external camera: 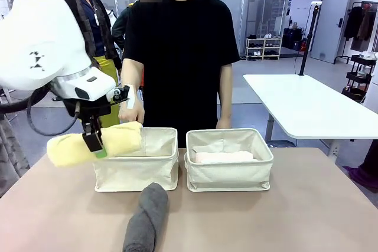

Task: Divide the towels into two baskets.
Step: Pick up one hotel-folded towel from the bottom of the table and place it in the Fabric basket indicated by the person.

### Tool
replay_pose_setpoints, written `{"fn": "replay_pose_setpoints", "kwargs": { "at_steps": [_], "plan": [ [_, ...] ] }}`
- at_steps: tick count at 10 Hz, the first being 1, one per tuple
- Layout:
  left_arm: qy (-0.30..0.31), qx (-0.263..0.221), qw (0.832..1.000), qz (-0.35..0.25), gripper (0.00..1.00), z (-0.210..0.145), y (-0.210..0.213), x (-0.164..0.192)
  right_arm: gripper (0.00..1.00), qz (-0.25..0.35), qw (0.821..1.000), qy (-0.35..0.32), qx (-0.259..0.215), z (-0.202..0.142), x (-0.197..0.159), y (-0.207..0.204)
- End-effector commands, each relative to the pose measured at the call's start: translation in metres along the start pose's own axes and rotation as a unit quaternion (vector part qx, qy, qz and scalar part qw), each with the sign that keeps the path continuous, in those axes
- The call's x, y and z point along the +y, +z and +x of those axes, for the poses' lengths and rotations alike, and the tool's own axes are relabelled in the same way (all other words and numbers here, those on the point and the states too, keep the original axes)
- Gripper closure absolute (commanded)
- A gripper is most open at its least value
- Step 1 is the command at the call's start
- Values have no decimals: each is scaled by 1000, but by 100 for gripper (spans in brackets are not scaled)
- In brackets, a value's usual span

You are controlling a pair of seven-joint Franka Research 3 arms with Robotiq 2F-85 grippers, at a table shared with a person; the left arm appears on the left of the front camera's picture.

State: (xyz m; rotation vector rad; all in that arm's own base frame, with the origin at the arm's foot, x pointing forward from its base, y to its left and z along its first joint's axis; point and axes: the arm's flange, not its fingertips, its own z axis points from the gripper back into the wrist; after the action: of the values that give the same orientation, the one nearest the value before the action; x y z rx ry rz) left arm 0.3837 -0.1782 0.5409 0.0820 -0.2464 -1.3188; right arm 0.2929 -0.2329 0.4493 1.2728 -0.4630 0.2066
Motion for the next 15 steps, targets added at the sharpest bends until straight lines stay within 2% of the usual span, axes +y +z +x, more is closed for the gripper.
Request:
{"fn": "replay_pose_setpoints", "kwargs": {
  "at_steps": [1,2,3,5,6,7,9,10,11,12,14,15],
  "plan": [
    [-82,-9,997,-10,42,11,-2,46,0,4,1000,2,-2,0,5,1],
    [-95,-17,994,-51,42,14,1,57,0,4,1000,2,-2,0,5,1],
    [-44,0,999,-3,42,8,-4,20,0,4,1000,2,-2,0,5,1],
    [-44,0,999,-3,42,8,-4,20,0,4,1000,2,-2,0,5,1],
    [-69,-4,997,-17,42,15,-11,40,0,4,1000,2,-2,0,5,1],
    [-119,29,992,18,42,18,-13,50,0,4,1000,2,-2,0,5,1],
    [-236,16,971,23,42,24,-19,80,0,4,1000,2,-2,0,5,1],
    [-274,27,961,31,42,25,-31,96,0,4,1000,2,-2,0,5,1],
    [-287,14,958,23,42,27,-41,110,0,4,1000,2,-2,0,5,1],
    [-279,-1,960,11,42,29,-51,122,0,4,1000,2,-2,0,5,1],
    [-245,-15,969,26,42,41,-72,143,0,4,1000,2,-2,0,5,1],
    [-235,-9,972,23,42,48,-85,149,0,4,1000,2,-2,0,5,1]
  ]
}}
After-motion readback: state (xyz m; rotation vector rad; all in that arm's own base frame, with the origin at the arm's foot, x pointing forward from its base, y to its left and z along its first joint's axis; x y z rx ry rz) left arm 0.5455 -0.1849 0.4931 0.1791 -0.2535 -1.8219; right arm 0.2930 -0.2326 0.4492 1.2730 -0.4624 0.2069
